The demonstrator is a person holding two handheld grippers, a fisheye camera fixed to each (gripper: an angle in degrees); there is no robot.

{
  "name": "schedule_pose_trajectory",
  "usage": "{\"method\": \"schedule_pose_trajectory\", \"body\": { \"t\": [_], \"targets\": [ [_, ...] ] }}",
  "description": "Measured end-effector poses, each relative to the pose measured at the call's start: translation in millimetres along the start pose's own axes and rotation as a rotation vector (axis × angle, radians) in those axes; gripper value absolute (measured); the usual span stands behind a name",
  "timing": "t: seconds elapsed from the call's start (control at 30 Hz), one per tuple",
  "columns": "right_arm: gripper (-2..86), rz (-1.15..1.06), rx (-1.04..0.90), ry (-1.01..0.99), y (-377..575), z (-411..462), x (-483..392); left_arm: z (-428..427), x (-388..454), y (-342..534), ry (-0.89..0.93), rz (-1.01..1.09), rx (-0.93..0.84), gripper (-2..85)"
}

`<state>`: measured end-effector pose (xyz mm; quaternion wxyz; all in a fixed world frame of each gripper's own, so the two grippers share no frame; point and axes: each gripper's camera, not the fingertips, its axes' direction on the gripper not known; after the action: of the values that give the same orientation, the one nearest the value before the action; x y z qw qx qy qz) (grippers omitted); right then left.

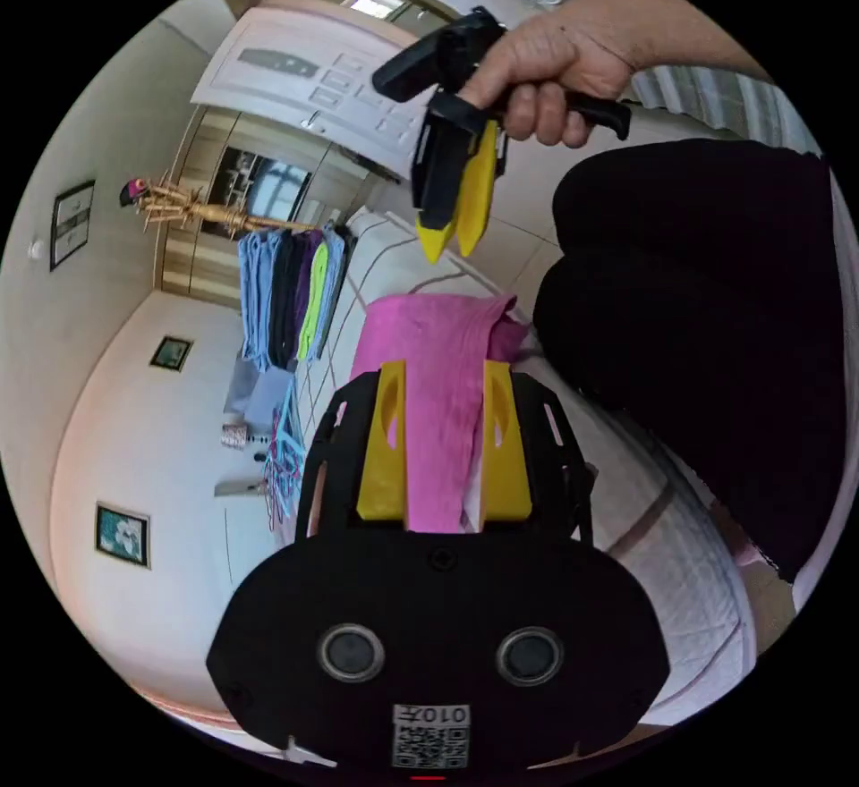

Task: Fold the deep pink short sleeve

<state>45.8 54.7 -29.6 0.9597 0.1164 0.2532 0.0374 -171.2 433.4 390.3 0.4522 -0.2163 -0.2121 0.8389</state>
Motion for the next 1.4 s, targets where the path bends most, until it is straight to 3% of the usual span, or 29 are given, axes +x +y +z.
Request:
{"method": "schedule_pose_trajectory", "body": {
  "t": [0.13,0.37,0.47,0.6,0.67,1.03,1.2,1.4],
  "targets": [
    [13.3,-0.003,0.076,-0.005,16,-49,10,28,43,-25,0.094,0.169,-0.041,12.7],
    [12.9,0.055,0.119,-0.041,25,-90,55,29,72,-36,-0.012,0.163,-0.087,9.7],
    [13.5,0.047,0.080,-0.071,9,-89,63,4,36,-32,0.082,-0.082,-0.026,8.3],
    [16.0,0.011,0.055,-0.118,-21,-94,65,-40,-50,42,0.288,-0.652,0.174,6.9],
    [17.6,-0.007,0.052,-0.195,-45,-98,71,-54,-65,69,0.324,-0.767,0.238,6.4],
    [19.7,0.190,-0.023,-0.561,-101,-61,137,-84,-81,75,0.289,-0.811,0.227,5.2],
    [18.9,0.201,-0.060,-0.621,-122,-44,131,-99,-98,79,0.270,-0.817,0.228,5.0],
    [13.1,0.194,-0.093,-0.553,-140,-28,103,-124,-118,80,0.227,-0.787,0.197,5.0]
  ]
}}
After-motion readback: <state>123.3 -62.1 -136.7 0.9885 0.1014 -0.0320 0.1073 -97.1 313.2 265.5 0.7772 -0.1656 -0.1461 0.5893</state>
